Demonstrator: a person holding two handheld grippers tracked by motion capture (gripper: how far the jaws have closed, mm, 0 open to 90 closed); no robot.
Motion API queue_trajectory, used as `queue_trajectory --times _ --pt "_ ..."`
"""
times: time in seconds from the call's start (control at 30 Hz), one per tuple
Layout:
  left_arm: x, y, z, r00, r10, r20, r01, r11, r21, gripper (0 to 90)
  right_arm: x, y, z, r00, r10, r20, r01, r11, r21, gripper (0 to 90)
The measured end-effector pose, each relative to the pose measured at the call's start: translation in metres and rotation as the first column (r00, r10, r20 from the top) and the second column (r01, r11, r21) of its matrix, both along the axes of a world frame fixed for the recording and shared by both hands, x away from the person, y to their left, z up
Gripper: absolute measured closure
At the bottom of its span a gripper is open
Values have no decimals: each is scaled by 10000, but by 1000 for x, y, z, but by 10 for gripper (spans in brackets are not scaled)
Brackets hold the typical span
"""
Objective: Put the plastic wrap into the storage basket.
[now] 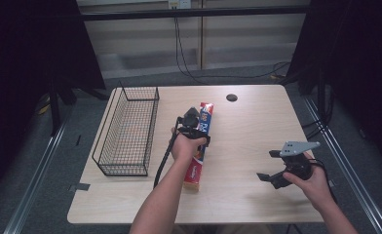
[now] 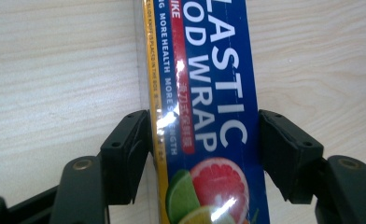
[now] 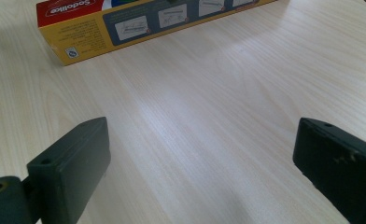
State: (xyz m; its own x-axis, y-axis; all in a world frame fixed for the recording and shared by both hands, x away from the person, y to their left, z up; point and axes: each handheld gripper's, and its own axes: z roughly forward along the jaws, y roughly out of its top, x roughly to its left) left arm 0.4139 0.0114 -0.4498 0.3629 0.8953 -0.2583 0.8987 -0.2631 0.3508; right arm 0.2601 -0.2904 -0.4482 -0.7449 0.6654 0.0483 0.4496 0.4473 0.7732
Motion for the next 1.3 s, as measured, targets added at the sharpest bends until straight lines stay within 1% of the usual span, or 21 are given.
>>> queue_trajectory --times 0.03,0.1,0.23,0.3,0.43,0.47,0.5,0.53,0.57,0.63,0.7,0.73,0.87,0.9,1.0,1.03,1.07,1.1,1.13,1.23,1.3 --pt "0 0 0 10000 0 0 0 10000 0 349 0 0 0 10000 0 0 0 10000 0 37" --pt "4 -4 -4 9998 -31 214 28 9999 141 342 0 0 0 10000 -22 9 22 10000 -18 37" --pt "8 -8 -9 9997 15 250 -23 9994 346 337 -1 0 0 10000 -32 15 32 10000 -40 37" --pt "13 -10 -10 10000 -54 23 53 9991 432 334 0 1 -1 10000 -58 -14 58 10000 -18 37" --pt "15 -11 -8 9999 -95 -128 102 9984 560 350 0 2 -1 10000 25 14 -25 10000 -53 38" --pt "15 -12 -7 9999 0 -150 10 9979 645 379 0 3 -1 10000 68 10 -68 10000 -69 38" --pt "15 -12 -1 9995 -148 -270 178 9932 1149 396 0 4 -1 9999 110 29 -109 9999 -107 38" --pt "15 -12 -1 9995 -148 -270 178 9932 1149 412 0 5 -1 9999 119 40 -118 9999 -123 38" --pt "15 -12 2 9984 -297 -482 361 9897 1386 418 0 5 -1 9999 154 36 -153 9998 -130 38" --pt "14 -11 2 9980 -282 -561 360 9889 1440 423 0 6 0 9998 167 73 -166 9998 -137 38" --pt "13 -7 5 9965 -470 -690 570 9869 1511 424 0 6 0 9998 180 83 -178 9998 -135 38" --pt "11 -4 8 9953 -588 -773 709 9838 1647 427 0 5 0 9999 122 104 -120 9999 -112 38" --pt "9 1 14 9939 -588 -937 737 9837 1641 429 0 5 0 9998 144 106 -143 9998 -124 38" --pt "8 5 18 9922 -706 -1023 878 9807 1746 431 -1 4 0 9998 155 116 -154 9998 -111 38" --pt "8 9 24 9928 -693 -975 862 9797 1808 432 -1 3 1 9998 117 136 -116 9999 -99 38" --pt "7 11 26 9936 -622 -945 778 9821 1714 432 -1 3 1 9998 117 136 -116 9999 -99 38" --pt "7 13 29 9932 -683 -939 839 9810 1750 432 -1 3 1 9998 109 137 -108 9999 -76 38" --pt "6 17 35 9945 -611 -847 751 9820 1734 432 -1 2 1 9998 113 145 -112 9999 -48 38" --pt "6 17 35 9945 -611 -847 751 9820 1734 432 -1 2 1 9998 113 145 -112 9999 -48 38" --pt "5 27 46 9957 -392 -836 524 9854 1621 432 0 3 1 9998 123 124 -123 9999 -44 38" --pt "5 31 52 9956 -457 -820 593 9834 1713 432 0 4 1 9998 120 130 -119 9999 -70 38"
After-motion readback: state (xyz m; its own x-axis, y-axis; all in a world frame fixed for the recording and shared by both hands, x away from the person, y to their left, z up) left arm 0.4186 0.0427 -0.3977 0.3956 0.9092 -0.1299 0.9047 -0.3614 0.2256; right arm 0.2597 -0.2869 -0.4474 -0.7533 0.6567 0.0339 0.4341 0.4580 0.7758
